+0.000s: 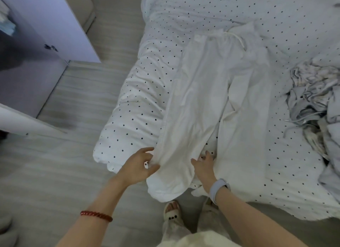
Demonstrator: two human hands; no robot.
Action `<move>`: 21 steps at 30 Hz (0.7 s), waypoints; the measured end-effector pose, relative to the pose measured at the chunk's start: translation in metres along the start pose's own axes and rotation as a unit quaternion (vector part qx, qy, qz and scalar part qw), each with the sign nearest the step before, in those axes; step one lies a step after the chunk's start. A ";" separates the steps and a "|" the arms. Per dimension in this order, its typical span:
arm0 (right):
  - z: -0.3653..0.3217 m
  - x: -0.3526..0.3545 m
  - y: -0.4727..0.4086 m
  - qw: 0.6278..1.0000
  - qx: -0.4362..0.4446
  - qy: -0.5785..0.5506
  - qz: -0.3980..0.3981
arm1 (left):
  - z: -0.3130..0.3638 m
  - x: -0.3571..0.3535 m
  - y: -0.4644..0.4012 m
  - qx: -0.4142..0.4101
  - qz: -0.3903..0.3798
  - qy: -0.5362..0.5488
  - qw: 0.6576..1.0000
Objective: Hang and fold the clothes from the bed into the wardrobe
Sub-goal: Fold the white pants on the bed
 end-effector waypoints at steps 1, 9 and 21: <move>0.001 -0.001 0.001 1.000 -0.024 -0.018 -0.009 | 0.004 0.003 0.003 -0.019 0.020 0.029 0.999; 0.020 0.003 0.026 0.998 -0.026 0.054 -0.024 | -0.019 0.014 0.023 0.042 0.169 -0.168 0.970; -0.068 -0.059 -0.004 0.976 -0.065 -0.010 -0.210 | -0.001 -0.043 0.051 -0.081 -0.048 -0.166 0.982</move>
Point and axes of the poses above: each hand's wrist, its own y-axis away from the middle knuckle, its own x-axis out of the back of the hand, z = x × y, the point moved 3 cm from there along -y, towards the middle knuckle, and after that the axes turned 14 degrees about x, right-handed, at the moved point
